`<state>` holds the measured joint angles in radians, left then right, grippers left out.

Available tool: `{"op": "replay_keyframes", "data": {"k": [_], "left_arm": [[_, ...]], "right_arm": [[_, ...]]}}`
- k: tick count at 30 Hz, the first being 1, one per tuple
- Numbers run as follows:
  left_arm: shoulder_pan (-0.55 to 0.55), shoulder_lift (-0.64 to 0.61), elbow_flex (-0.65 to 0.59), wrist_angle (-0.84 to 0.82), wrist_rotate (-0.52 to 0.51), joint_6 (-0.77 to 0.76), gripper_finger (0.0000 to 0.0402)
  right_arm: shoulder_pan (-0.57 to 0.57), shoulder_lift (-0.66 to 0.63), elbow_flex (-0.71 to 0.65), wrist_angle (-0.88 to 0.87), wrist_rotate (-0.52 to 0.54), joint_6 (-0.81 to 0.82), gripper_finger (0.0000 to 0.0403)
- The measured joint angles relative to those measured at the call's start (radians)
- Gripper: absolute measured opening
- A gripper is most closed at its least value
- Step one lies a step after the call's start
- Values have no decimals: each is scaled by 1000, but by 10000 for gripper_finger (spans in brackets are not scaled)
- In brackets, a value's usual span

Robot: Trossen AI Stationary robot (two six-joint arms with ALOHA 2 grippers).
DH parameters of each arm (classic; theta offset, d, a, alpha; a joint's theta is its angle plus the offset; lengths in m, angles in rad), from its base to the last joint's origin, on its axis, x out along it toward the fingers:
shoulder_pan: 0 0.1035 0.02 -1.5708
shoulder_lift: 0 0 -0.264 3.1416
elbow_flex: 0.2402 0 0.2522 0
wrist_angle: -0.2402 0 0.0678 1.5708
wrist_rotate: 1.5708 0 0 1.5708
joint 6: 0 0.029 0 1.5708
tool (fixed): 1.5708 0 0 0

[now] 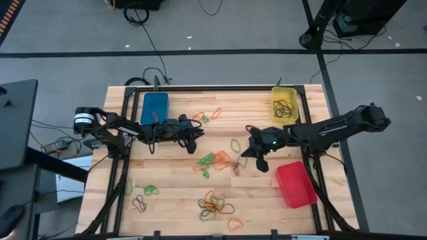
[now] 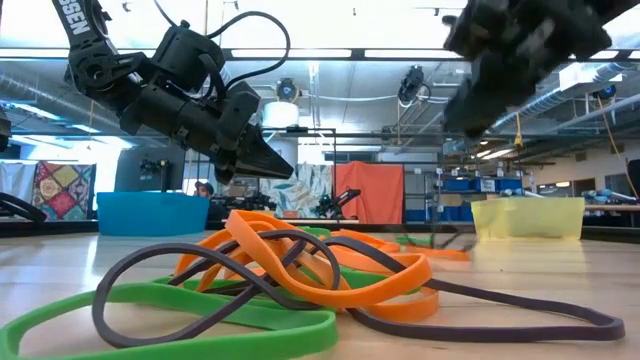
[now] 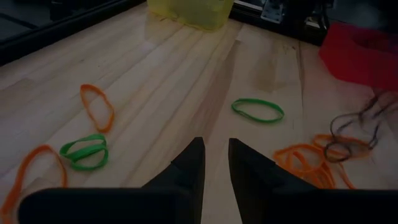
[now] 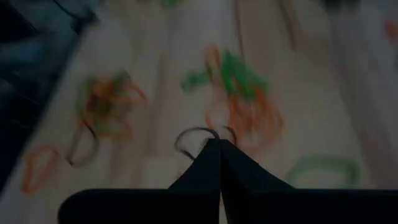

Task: Sort rubber bands into baskets
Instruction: Put the brown rubber band into the yellow bin

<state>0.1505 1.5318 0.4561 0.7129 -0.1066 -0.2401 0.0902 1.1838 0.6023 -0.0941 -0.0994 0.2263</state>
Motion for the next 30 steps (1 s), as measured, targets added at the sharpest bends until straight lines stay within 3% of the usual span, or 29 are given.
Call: {"op": "replay_keyframes", "data": {"k": [13,23,30], "left_arm": [[0,0,0,1,3,0,76],[0,0,0,0,3,0,76],[0,0,0,0,2,0,76]], "right_arm": [[40,217,0,-41,-17,33,146],[47,361,5,-29,67,-10,154],[81,317,-2,-42,203,-149,152]]}}
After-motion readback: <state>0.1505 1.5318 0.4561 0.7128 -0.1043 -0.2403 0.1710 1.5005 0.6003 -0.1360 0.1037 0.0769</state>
